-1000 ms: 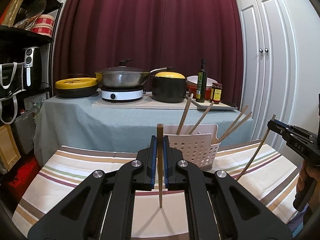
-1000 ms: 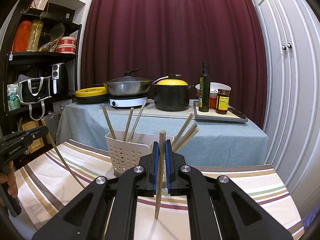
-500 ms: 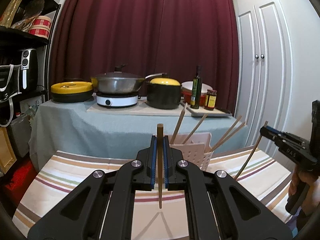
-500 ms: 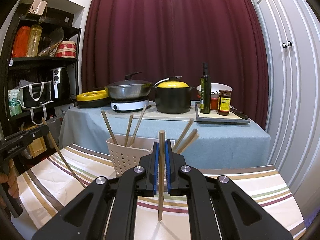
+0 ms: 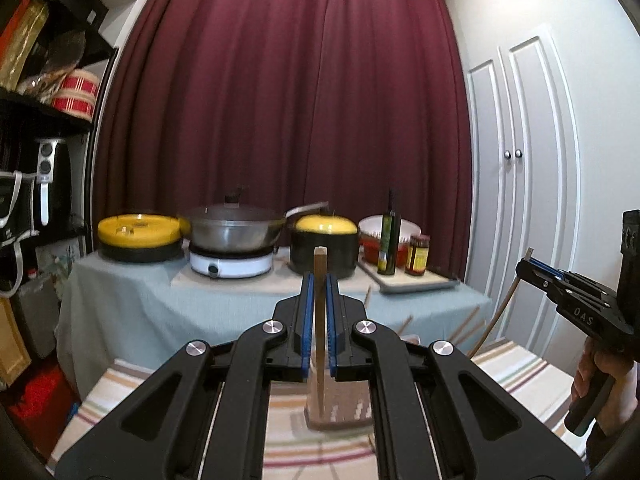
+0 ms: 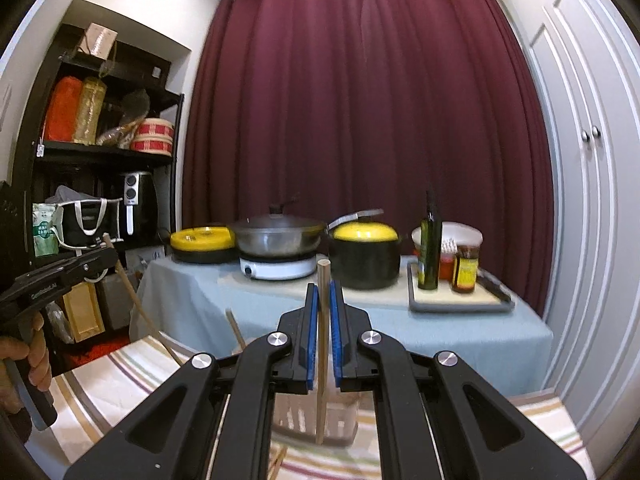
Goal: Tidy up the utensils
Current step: 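Carry the left tool's chopstick over the holder while the right tool carries its chopstick there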
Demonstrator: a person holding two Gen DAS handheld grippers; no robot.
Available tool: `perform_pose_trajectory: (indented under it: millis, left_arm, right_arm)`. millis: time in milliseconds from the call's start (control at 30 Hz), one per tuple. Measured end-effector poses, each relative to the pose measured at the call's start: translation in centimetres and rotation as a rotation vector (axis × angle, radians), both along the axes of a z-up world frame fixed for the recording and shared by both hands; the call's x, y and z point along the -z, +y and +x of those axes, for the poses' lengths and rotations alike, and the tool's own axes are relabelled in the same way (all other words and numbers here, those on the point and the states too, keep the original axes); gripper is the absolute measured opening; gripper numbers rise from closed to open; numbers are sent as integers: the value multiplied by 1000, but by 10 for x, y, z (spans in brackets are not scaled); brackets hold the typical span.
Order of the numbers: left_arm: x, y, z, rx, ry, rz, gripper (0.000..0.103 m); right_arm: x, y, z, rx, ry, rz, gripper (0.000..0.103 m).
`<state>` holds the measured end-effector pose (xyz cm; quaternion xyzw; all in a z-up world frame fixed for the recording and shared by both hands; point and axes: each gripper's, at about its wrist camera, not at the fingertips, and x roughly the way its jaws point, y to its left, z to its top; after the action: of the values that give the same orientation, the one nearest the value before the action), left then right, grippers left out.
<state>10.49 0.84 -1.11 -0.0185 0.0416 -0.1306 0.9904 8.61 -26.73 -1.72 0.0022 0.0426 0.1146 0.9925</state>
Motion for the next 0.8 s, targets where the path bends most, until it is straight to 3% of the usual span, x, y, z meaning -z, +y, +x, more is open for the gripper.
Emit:
perform_pose_trajectory:
  millis: [400,567,800]
  left_arm:
    - [-45,-9,30,7,-139,-16,6]
    - [-42,-16,52,25,-117,-21,6]
    - [-12,-24,85,32,-40,-18,6]
  right_arm:
    - [-32,7,23,-10,-100,-5,7]
    - [-33,9,38,-8,-108,-4,7]
    - [-14,12,67,3,-60,-3,7]
